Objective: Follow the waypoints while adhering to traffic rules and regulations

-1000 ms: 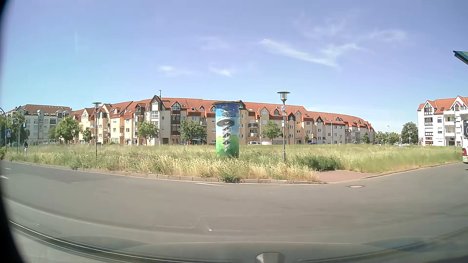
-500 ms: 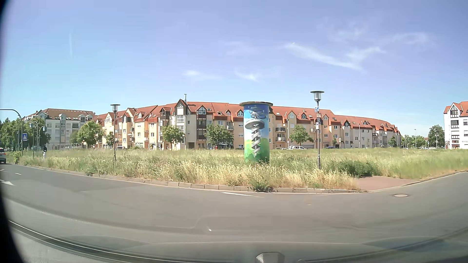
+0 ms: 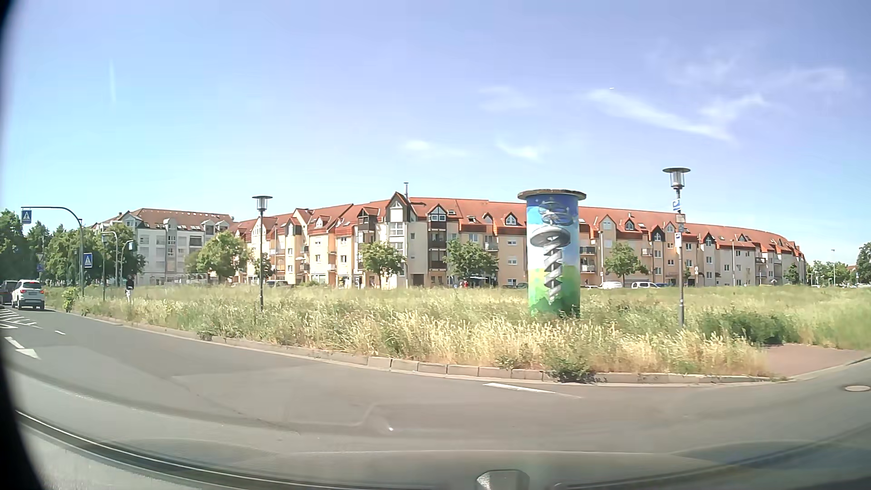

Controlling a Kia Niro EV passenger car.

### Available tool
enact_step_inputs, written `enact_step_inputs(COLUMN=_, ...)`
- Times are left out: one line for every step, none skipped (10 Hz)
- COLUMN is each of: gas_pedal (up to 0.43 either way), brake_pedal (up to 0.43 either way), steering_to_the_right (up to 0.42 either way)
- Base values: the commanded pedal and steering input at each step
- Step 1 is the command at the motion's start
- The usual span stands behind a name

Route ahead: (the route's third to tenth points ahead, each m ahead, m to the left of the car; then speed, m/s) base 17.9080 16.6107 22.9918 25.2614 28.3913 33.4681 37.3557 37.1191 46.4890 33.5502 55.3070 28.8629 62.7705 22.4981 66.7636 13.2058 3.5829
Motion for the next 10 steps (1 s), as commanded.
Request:
enact_step_inputs(gas_pedal=0.331, brake_pedal=0.024, steering_to_the_right=-0.359)
enact_step_inputs(gas_pedal=0.331, brake_pedal=0.024, steering_to_the_right=-0.360)
enact_step_inputs(gas_pedal=0.331, brake_pedal=0.024, steering_to_the_right=-0.360)
enact_step_inputs(gas_pedal=0.331, brake_pedal=0.024, steering_to_the_right=-0.357)
enact_step_inputs(gas_pedal=0.331, brake_pedal=0.024, steering_to_the_right=-0.354)
enact_step_inputs(gas_pedal=0.331, brake_pedal=0.024, steering_to_the_right=-0.352)
enact_step_inputs(gas_pedal=0.331, brake_pedal=0.024, steering_to_the_right=-0.350)
enact_step_inputs(gas_pedal=0.331, brake_pedal=0.024, steering_to_the_right=-0.344)
enact_step_inputs(gas_pedal=0.331, brake_pedal=0.024, steering_to_the_right=-0.338)
enact_step_inputs(gas_pedal=0.331, brake_pedal=0.024, steering_to_the_right=-0.335)
